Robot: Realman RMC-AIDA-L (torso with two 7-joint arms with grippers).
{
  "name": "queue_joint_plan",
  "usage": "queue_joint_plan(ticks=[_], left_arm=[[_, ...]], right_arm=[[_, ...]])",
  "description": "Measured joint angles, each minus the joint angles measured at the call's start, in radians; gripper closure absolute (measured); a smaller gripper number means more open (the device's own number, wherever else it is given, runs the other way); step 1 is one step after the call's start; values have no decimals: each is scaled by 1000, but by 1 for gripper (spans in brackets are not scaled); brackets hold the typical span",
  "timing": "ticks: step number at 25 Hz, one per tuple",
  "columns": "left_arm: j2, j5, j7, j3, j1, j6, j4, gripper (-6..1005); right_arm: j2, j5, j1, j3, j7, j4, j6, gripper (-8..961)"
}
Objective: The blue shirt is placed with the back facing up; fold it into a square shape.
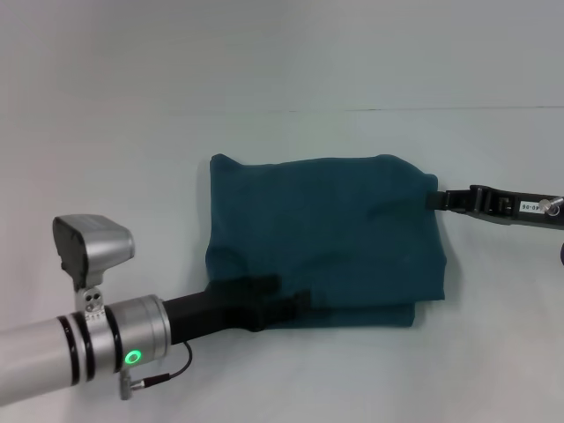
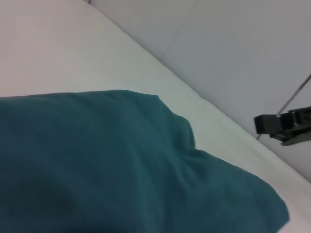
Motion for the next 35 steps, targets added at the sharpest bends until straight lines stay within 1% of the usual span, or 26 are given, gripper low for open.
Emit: queue_joint_plan(ticks=[4,7,9,10,11,12,16,19,24,31,35], left_arm=[[2,24,-24,1,32,80,62,264],[2,13,-23,-16,67,214,132,264],[3,-5,-18,-34,80,266,161,265],[3,-20,-14,-46,84,268,169,265],[2,-44,-8,-59,85,236,170,265],[2,-44,-8,-59,85,236,170,265],[0,-57,-5,-57,76,126,148,266],[-1,-52,-5,-52,75,85,137,266],[0,-37,-6,-48,85,76,134,264],[3,40,-13,-48,93,76,140,262],[4,59,-41,-49,108,76,169,261]], right_arm=[[-1,0,0,0,0,0,0,890],[0,1,0,0,0,0,-2,887],[1,2,0,0,0,0,-4,885],[1,2,0,0,-1,0,-4,884],[2,3,0,0,-2,0,-5,883],[2,3,0,0,-2,0,-4,883],[3,3,0,0,-3,0,-4,879],[3,2,0,2,-1,0,-1,876],[0,2,0,1,1,0,0,871],[-2,4,2,1,0,0,0,864],[-3,4,3,0,0,0,0,860]])
